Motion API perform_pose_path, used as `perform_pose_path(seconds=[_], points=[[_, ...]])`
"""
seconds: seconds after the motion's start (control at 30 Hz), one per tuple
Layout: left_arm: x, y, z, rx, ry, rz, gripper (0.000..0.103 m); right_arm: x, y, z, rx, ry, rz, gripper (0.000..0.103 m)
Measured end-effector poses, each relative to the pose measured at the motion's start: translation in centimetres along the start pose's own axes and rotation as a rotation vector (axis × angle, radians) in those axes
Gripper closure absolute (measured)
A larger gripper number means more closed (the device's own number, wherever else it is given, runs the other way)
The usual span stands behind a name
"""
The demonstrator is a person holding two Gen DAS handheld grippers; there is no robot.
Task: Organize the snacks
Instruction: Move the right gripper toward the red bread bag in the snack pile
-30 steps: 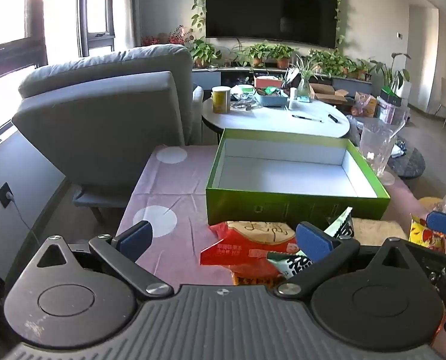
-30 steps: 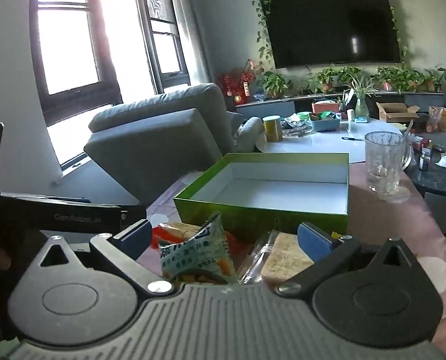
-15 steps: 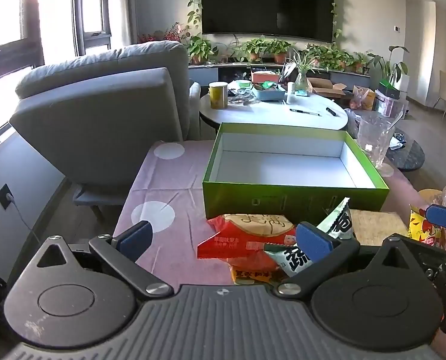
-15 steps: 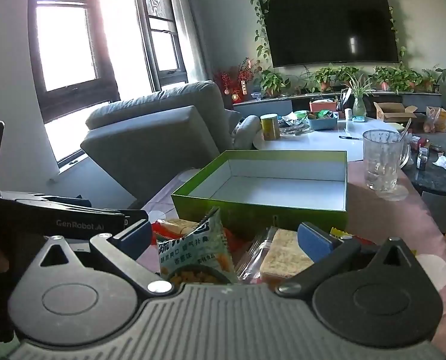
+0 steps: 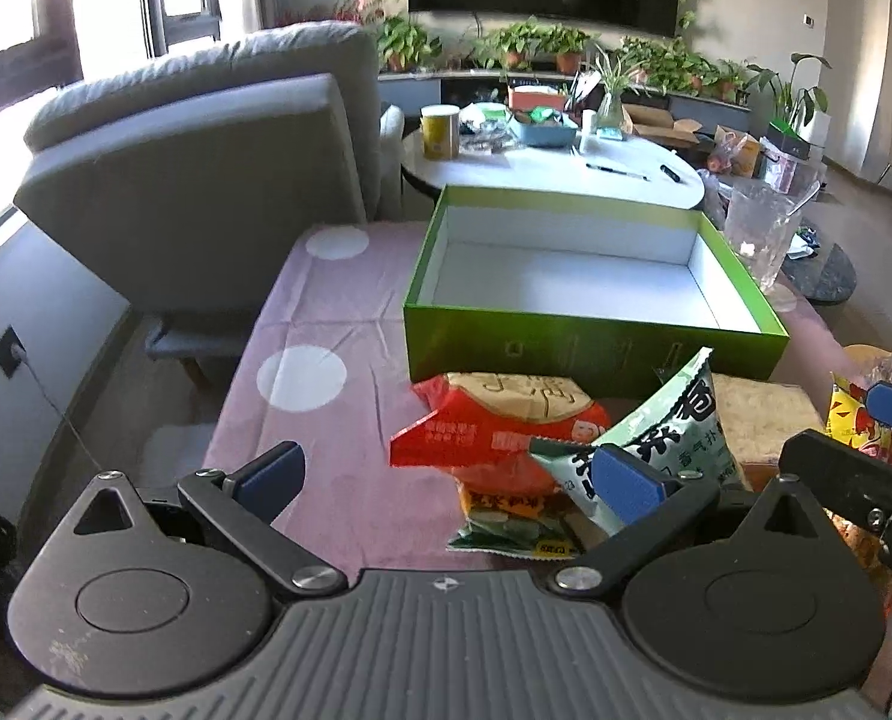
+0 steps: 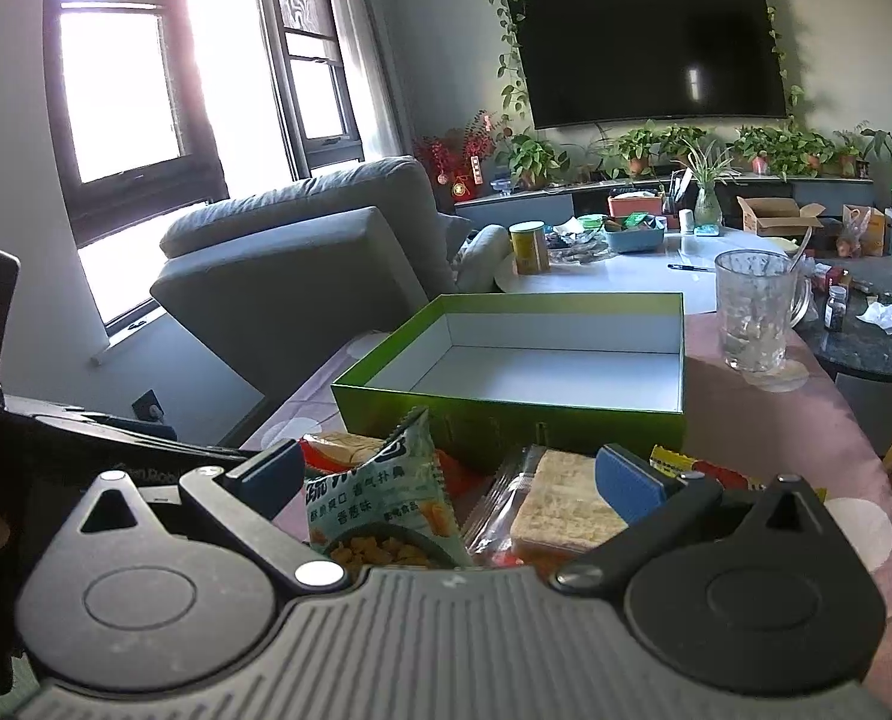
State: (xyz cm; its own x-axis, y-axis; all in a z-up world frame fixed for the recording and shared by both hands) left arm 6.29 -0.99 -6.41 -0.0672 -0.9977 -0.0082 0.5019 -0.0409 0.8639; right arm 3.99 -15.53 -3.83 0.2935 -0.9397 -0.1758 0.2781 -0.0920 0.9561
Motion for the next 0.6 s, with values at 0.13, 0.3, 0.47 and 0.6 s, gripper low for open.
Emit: perform_pose_path(seconds=[0.13,0.3,0.47,0.6], points=[[0.12,-0.18,-0.13,-0.029,-0.011,0.006,0.001,0.01,0.03,0.06,0.002,-0.007,-0.003,0.022],[0.56,-0.51,-0.16,-0.074,-0.062,0.031,0.001,-0.05,-0.04,-0.01,-0.001,-0.016,-0.007,0.022],[0.77,-0.78,-0.22,-0.119,-0.112,0.085,0.001,-0.15,-0.04,-0.01,0.003,-0.018,-0.003,0.022],[0.78,-0.73,-0.12,-0.125,-0.109,0.089,0.001,-0.08,0.03,0.12,0.006,-0.017,0.000,0.022]])
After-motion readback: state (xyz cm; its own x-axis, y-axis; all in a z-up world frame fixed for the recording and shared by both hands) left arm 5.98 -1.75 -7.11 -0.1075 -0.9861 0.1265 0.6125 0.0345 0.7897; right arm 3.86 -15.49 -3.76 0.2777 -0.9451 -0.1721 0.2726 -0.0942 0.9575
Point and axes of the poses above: each gripper's, at about its wrist camera, not at the fingertips, and z roughly against the way its jaws point, x to its right, y to its top, the point moved 7 cm from there along -z, roughly the way its jaws point, and after that the axes turned 12 degrees about x, right-handed, at the moved point
